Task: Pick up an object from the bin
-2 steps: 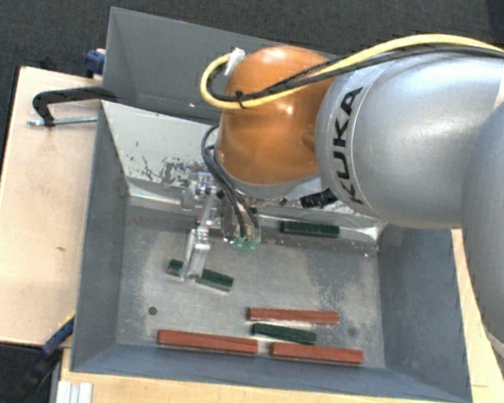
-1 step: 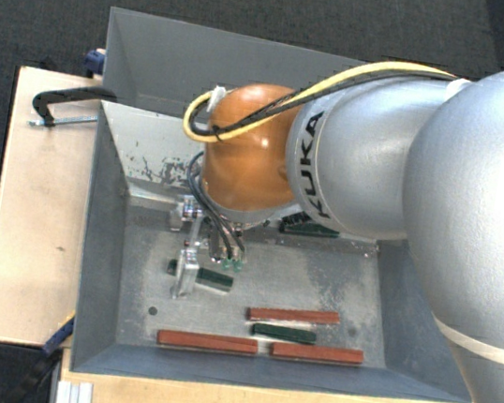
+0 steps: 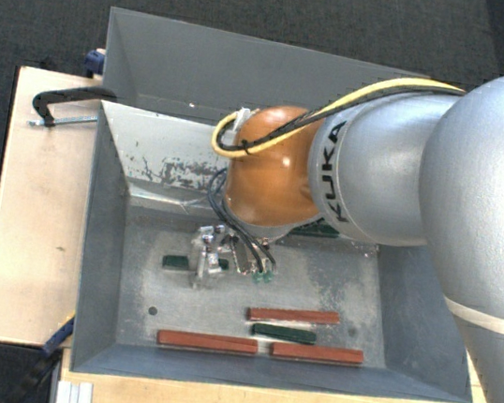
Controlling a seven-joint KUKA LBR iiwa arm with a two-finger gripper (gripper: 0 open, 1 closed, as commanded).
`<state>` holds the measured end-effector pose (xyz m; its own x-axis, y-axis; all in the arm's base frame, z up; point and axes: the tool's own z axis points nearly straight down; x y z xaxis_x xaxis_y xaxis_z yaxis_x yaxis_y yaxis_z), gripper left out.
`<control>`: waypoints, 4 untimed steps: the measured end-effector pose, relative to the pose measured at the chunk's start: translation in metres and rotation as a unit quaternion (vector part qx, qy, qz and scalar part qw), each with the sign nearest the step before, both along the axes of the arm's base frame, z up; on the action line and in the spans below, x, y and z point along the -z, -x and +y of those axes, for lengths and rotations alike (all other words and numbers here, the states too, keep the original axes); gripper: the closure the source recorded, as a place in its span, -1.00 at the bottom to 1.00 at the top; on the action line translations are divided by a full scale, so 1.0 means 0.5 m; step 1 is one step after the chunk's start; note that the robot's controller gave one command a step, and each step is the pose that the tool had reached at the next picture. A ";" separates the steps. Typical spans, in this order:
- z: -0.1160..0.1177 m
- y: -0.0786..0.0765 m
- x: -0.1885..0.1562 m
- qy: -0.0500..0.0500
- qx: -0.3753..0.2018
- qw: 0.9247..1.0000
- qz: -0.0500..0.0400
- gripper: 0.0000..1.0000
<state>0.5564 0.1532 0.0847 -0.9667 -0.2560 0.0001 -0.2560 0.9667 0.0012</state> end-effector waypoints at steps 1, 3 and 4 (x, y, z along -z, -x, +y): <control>0.000 0.000 0.000 0.000 0.000 1.000 0.000 -1.00; 0.076 -0.021 0.002 -0.001 0.009 1.000 -0.003 -1.00; 0.045 -0.094 0.027 -0.001 -0.015 1.000 -0.003 1.00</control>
Offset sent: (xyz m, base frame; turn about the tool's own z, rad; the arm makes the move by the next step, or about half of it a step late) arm 0.0000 0.0000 0.0000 0.0000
